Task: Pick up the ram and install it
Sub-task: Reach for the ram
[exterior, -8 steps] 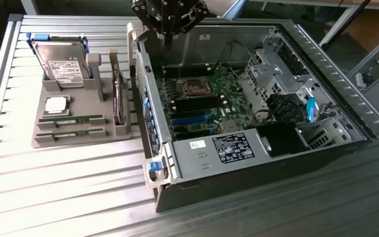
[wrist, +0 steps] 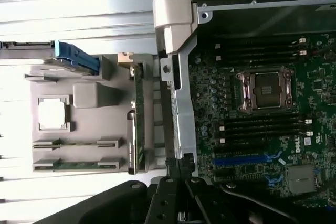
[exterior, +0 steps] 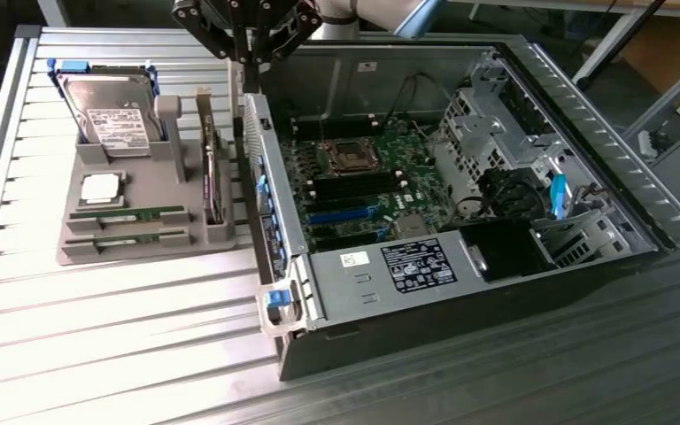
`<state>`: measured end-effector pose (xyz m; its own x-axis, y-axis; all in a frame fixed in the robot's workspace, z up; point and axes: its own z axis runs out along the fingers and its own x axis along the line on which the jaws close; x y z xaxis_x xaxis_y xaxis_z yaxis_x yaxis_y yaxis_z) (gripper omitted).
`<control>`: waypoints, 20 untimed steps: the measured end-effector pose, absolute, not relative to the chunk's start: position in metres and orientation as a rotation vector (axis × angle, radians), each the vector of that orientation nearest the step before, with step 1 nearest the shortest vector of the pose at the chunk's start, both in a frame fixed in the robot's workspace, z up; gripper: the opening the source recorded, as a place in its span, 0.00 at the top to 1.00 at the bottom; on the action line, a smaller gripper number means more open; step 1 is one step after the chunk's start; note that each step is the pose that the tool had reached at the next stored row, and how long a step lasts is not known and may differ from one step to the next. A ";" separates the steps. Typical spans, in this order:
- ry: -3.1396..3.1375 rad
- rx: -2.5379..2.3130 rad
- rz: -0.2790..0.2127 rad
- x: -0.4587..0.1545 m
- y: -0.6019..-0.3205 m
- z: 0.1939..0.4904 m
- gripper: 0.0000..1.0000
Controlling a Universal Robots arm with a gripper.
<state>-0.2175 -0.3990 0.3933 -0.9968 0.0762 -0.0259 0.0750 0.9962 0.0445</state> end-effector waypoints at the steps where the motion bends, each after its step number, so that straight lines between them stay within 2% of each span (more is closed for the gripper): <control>1: 3.111 0.118 0.068 -0.222 -0.399 0.393 0.91; 5: 3.111 0.118 0.068 -0.246 -0.399 0.393 0.91; 12: 3.110 0.118 0.068 -0.341 -0.399 0.393 0.91; 17: 3.110 0.118 0.068 -0.344 -0.400 0.393 0.91; 20: 3.110 0.118 0.068 -0.344 -0.415 0.392 0.91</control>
